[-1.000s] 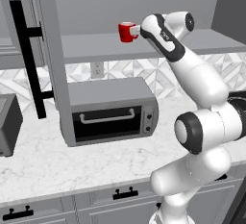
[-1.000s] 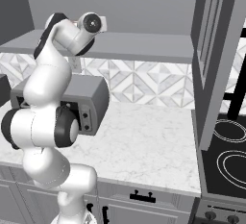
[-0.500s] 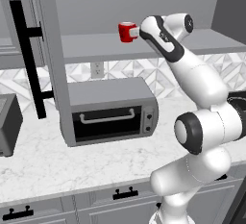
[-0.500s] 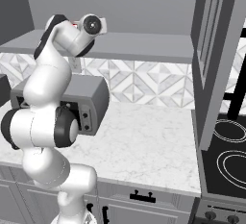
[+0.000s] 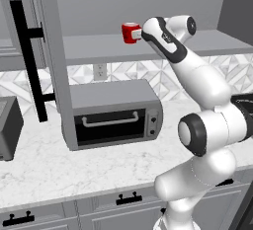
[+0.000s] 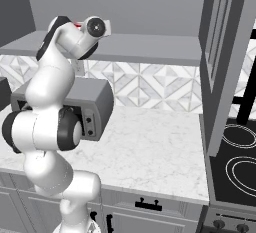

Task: Gather all objects into one cabinet and sort the glasses and bowls to opposite sides.

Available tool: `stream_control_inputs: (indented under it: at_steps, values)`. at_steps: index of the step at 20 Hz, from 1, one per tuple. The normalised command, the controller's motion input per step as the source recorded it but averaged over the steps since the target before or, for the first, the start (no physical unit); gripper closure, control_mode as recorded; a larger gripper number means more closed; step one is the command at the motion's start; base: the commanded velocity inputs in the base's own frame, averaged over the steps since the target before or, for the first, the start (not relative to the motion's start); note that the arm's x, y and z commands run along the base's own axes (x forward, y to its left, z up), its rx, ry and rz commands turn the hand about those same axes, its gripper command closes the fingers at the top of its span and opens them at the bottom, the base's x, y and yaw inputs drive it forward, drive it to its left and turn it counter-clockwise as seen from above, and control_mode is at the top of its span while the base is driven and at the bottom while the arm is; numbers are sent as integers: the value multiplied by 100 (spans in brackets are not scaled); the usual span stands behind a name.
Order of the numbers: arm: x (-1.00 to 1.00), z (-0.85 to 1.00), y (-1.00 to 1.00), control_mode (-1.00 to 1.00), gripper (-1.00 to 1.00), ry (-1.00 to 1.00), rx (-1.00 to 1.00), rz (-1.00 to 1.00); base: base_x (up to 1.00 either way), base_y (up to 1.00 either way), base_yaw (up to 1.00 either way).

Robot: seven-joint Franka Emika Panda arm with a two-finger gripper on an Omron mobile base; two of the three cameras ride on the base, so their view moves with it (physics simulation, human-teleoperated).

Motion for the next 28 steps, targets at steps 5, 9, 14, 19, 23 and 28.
stream_control_inputs:
  at_steps: [5,9,14,19,23,28]
  values:
    - [2,0,2,-100,-100,0,0,0,0,0,0]
    - [0,0,9,-100,100,0,0,0,0,0,0]
    - [0,0,3,-100,100,0,0,0,0,0,0]
    - [0,0,0,-100,100,0,0,0,0,0,0]
    - [-9,0,0,-100,100,0,0,0,0,0,0]
    - [-33,7,-5,-100,100,0,0,-1,0,0,0]
